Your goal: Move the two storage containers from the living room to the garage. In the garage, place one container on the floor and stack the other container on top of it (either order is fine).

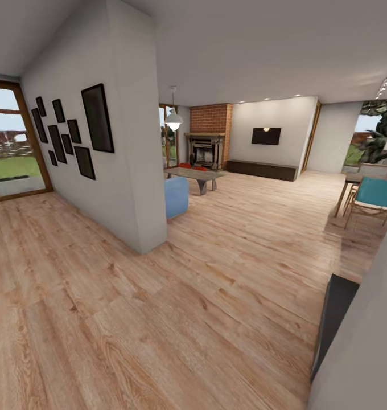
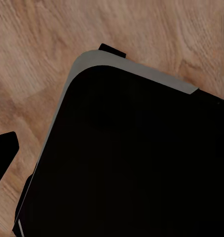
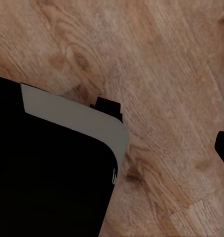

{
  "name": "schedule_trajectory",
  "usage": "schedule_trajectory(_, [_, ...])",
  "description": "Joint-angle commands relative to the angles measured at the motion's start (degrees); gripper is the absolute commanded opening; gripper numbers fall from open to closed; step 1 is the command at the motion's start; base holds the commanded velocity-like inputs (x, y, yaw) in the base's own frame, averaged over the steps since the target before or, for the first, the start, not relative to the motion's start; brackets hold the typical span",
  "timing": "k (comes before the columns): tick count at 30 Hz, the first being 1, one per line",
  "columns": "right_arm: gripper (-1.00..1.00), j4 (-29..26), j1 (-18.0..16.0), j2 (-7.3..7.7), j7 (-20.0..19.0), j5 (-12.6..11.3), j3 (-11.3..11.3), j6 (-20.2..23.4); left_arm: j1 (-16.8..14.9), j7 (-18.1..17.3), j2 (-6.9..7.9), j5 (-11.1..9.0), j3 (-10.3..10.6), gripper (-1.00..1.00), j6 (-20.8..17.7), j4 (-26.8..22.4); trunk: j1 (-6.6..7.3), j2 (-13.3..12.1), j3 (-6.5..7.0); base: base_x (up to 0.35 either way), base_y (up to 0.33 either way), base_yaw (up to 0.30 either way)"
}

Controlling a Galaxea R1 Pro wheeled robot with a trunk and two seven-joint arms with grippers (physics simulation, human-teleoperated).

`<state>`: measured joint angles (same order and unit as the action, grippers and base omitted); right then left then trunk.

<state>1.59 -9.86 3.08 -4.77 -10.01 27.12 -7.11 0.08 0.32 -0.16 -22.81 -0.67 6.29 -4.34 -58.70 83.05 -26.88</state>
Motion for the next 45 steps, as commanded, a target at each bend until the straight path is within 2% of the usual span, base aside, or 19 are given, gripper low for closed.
schedule_trajectory(1, [1.0, 0.2, -0.1, -0.01, -0.3, -0.6, 0.4, -0.4, 0.0, 0.0, -0.01, -0.2, 0.0, 1.0, 0.1, -0.1, -0.03, 0.0, -0.05, 0.323, 0.0, 0.0])
schedule_trajectory(22, [1.0, 0.2, -0.1, -0.09, 0.1, -1.1, 0.2, -0.7, 0.0, 0.0, -0.01, -0.2, 0.0, 1.0, 0.1, -0.1, -0.03, 0.0, -0.05, 0.323, 0.0, 0.0])
schedule_trajectory(29, [1.0, 0.2, -0.1, -0.71, 0.1, -1.1, 0.1, -0.7, 0.0, 0.0, -0.01, -0.2, 0.0, 1.0, 0.1, -0.1, -0.03, 0.0, -0.05, 0.323, 0.0, -0.014])
schedule_trajectory(45, [1.0, 0.2, -0.1, -0.88, 0.1, -1.2, 0.1, -0.6, 0.0, 0.0, -0.01, -0.1, 0.0, 1.0, 0.1, -0.1, -0.03, 0.0, -0.05, 0.323, 0.0, -0.249])
